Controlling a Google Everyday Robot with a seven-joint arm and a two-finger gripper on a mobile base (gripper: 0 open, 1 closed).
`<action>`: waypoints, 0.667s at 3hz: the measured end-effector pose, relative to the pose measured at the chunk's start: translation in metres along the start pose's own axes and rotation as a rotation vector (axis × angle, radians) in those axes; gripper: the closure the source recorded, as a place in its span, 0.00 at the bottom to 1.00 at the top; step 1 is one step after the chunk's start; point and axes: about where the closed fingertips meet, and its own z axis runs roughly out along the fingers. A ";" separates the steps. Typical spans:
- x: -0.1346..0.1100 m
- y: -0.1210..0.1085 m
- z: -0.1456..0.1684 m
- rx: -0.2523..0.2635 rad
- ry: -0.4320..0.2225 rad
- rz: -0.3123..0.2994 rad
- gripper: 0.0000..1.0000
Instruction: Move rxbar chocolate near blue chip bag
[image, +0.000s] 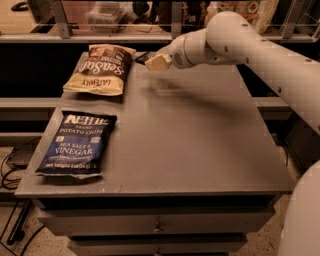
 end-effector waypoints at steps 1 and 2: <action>0.006 0.042 -0.024 -0.062 0.073 -0.046 1.00; 0.015 0.073 -0.042 -0.108 0.127 -0.072 1.00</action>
Offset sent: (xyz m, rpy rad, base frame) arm -0.1658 -0.0078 -0.0142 0.0104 0.1397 0.1146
